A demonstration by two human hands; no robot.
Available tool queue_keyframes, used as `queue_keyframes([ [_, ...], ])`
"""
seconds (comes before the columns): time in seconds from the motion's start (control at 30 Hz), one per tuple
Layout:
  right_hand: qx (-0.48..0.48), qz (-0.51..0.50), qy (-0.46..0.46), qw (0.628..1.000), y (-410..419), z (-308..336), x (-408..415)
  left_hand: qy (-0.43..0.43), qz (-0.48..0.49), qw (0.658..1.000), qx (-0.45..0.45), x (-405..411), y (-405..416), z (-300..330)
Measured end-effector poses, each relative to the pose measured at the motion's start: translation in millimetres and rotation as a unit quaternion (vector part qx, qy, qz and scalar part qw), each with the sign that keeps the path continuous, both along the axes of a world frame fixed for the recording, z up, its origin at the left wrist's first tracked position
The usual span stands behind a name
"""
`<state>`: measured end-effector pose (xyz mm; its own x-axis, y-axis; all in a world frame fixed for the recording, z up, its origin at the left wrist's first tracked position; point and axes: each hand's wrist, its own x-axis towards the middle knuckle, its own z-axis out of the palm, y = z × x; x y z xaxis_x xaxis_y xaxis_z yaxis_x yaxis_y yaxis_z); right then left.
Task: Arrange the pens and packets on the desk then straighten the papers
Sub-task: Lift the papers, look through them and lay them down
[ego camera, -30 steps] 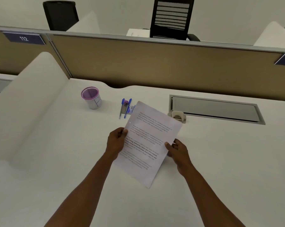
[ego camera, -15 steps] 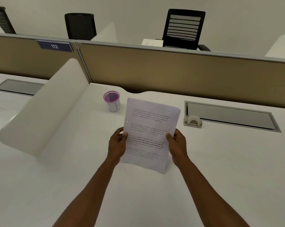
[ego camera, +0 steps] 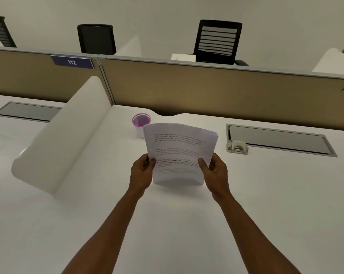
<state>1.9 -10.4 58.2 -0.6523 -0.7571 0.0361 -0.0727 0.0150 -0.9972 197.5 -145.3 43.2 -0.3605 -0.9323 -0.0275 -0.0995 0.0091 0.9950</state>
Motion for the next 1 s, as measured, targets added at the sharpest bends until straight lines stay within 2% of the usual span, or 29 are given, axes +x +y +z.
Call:
queue_keyframes([
  [0.2, 0.038, -0.128, 0.057, 0.989, 4, -2, -1, 0.006, -0.014, 1.0, -0.002, 1, 2, -1],
  [0.43, 0.028, -0.108, 0.109, 0.988, 7, 3, -4, 0.028, -0.026, 0.999, 0.006, 2, 1, 2],
  [0.77, 0.02, -0.11, 0.002, 0.994, 9, 1, -3, 0.034, -0.03, 0.999, -0.007, 7, 6, 9],
  [1.0, 0.025, -0.107, -0.002, 0.994, 6, 3, -2, 0.001, -0.022, 1.0, -0.016, 3, 8, 11],
])
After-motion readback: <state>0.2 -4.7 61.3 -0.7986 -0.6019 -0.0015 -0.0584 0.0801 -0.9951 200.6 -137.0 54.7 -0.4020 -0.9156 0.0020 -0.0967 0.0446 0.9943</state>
